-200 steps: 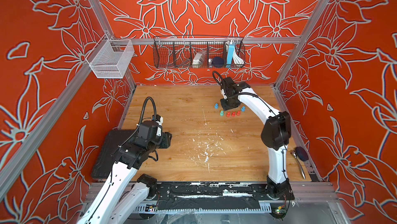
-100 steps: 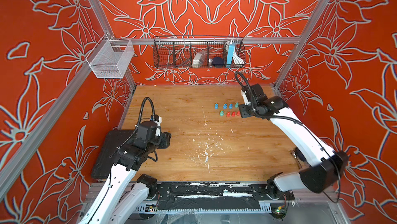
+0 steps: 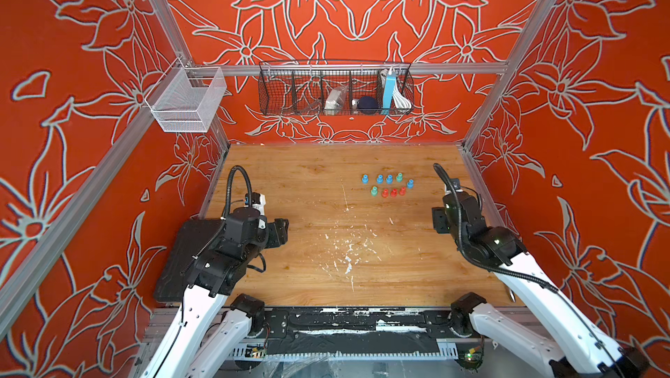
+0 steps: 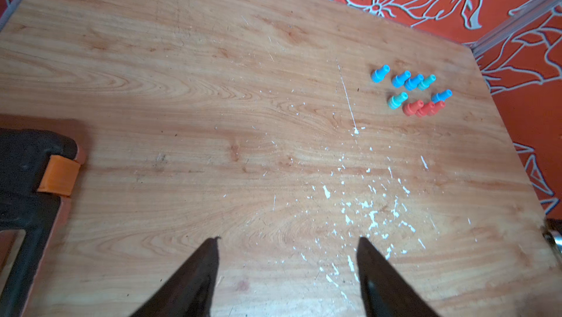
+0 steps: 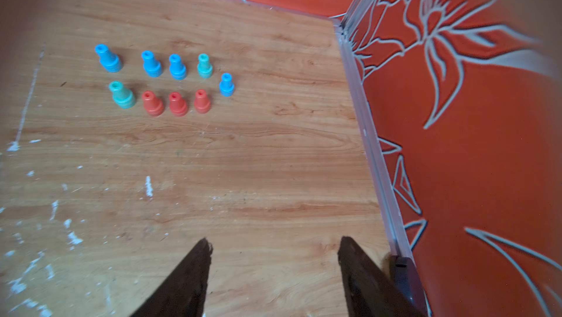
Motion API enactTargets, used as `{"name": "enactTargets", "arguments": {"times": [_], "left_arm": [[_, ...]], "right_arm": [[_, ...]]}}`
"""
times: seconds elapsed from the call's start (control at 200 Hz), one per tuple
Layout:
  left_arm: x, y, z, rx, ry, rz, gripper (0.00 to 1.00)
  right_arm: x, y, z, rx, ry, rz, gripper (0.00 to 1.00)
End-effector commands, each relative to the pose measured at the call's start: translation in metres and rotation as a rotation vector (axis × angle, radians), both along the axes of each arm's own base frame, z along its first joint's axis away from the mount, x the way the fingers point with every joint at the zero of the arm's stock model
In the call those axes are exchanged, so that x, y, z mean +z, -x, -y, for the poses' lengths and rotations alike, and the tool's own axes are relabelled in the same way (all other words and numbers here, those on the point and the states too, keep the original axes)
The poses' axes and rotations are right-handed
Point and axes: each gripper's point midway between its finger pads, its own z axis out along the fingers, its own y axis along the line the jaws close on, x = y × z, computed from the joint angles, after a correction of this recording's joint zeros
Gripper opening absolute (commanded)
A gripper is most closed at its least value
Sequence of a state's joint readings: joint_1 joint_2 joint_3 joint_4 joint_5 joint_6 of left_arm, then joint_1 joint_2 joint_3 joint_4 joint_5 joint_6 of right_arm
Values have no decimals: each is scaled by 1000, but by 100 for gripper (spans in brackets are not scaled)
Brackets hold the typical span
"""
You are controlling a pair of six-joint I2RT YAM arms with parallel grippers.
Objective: Close the stamp cap
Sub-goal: Reset both arms
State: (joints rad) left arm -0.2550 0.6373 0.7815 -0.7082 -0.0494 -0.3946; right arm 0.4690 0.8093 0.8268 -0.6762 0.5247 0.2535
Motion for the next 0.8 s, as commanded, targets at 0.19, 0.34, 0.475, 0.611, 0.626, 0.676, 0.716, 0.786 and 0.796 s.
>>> {"name": "enactTargets", "arguments": {"times": [0.19, 0.34, 0.475, 0.611, 0.626, 0.676, 0.716, 0.786, 0.796], "left_arm": [[-3, -11, -55, 334, -51, 190, 94], [-13, -3, -88, 508, -130, 242, 100], [-24, -3, -102, 583, -184, 270, 100], [-31, -15, -105, 589, -261, 277, 100], [-31, -16, -105, 588, -265, 278, 100], [-32, -19, -107, 598, -286, 283, 100], [-34, -24, -106, 587, -303, 302, 100], [-44, -34, -97, 539, -290, 329, 100], [-44, -35, -96, 532, -292, 338, 100]], "right_arm": [[-16, 13, 38, -187, 8, 201, 94], [-51, 20, 47, -241, 6, 208, 97], [-50, 14, 45, -219, 42, 223, 97], [-52, 3, 39, -157, 98, 278, 97], [-54, 2, 38, -151, 104, 289, 97], [-63, 1, 40, -154, 114, 311, 97], [-70, 1, 39, -151, 111, 323, 97], [-77, 1, 38, -146, 97, 346, 97], [-77, 0, 37, -143, 94, 345, 97]]}}
